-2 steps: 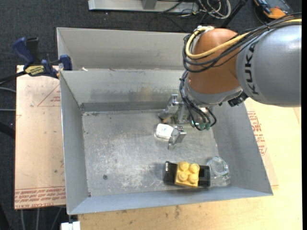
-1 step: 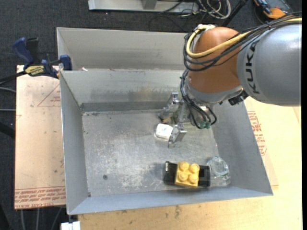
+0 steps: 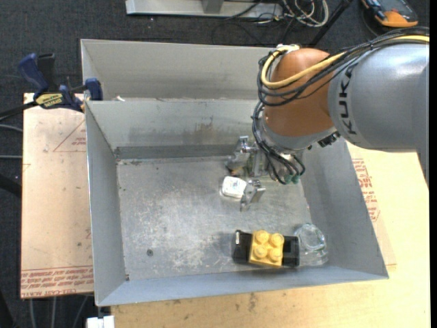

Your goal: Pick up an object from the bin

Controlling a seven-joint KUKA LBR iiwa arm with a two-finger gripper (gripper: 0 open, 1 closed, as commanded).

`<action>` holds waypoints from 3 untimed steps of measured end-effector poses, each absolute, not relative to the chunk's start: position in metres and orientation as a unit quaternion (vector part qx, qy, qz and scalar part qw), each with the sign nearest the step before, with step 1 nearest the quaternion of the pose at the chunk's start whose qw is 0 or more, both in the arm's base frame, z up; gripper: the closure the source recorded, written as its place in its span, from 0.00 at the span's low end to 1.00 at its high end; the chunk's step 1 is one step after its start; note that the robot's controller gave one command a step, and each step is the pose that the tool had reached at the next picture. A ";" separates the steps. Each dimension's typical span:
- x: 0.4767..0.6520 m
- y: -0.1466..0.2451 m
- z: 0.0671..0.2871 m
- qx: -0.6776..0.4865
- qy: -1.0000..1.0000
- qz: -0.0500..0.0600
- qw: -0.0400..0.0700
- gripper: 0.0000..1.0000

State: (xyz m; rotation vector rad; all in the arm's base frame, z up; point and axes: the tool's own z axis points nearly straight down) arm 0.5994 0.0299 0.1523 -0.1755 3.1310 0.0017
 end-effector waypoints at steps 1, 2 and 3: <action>0.621 0.007 0.075 -0.119 0.993 0.002 0.005 0.00; 0.617 0.009 0.081 -0.120 0.993 0.001 0.002 0.00; 0.640 0.008 0.075 -0.108 0.994 0.001 -0.001 0.00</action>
Offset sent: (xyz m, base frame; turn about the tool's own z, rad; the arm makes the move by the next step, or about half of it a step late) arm 0.0278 -0.0238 -0.0823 -0.0961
